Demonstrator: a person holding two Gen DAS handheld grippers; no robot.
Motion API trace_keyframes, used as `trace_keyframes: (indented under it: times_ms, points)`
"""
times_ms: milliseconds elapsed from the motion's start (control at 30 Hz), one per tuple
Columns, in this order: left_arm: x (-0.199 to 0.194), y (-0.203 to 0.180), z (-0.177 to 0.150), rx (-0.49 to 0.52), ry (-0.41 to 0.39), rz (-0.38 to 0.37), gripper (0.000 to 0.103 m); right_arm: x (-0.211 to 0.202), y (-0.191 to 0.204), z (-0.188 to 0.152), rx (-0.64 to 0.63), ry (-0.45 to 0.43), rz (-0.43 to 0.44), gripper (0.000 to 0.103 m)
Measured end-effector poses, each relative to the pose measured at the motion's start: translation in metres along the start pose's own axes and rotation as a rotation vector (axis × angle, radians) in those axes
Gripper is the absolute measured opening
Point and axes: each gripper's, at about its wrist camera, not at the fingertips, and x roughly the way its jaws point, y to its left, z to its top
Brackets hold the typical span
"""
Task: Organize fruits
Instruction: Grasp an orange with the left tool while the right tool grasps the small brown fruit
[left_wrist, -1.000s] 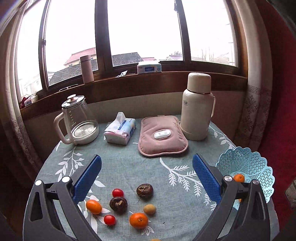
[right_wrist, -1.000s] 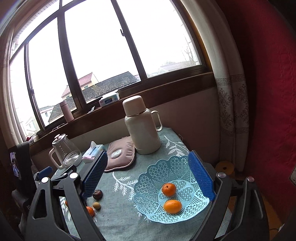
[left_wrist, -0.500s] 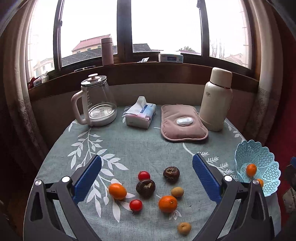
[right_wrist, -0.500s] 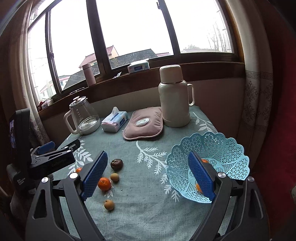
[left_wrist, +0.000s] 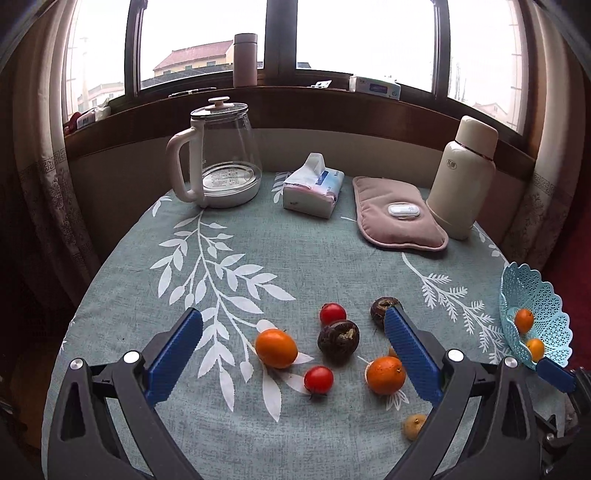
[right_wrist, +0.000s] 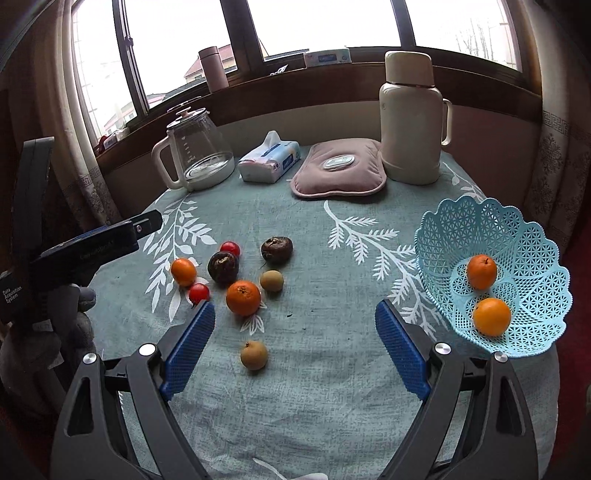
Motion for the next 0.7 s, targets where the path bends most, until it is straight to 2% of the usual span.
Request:
trace_keyframes:
  times_ms: [333, 467, 600, 700]
  points:
    - [0.049, 0.019, -0.018, -0.027, 0.105, 0.014, 0.098, 0.019, 0.012, -0.013, -0.052, 0.064, 0.01, 0.09]
    - [0.068, 0.026, -0.025, -0.053, 0.153, 0.0, 0.082, 0.022, 0.012, -0.014, -0.056, 0.076, 0.009, 0.09]
    - [0.08, 0.031, -0.03, -0.089, 0.181, -0.033, 0.078, 0.025, 0.012, -0.016, -0.059, 0.087, 0.011, 0.09]
    - [0.085, 0.03, -0.033, -0.103, 0.195, -0.065, 0.071, 0.028, 0.013, -0.018, -0.062, 0.094, 0.013, 0.09]
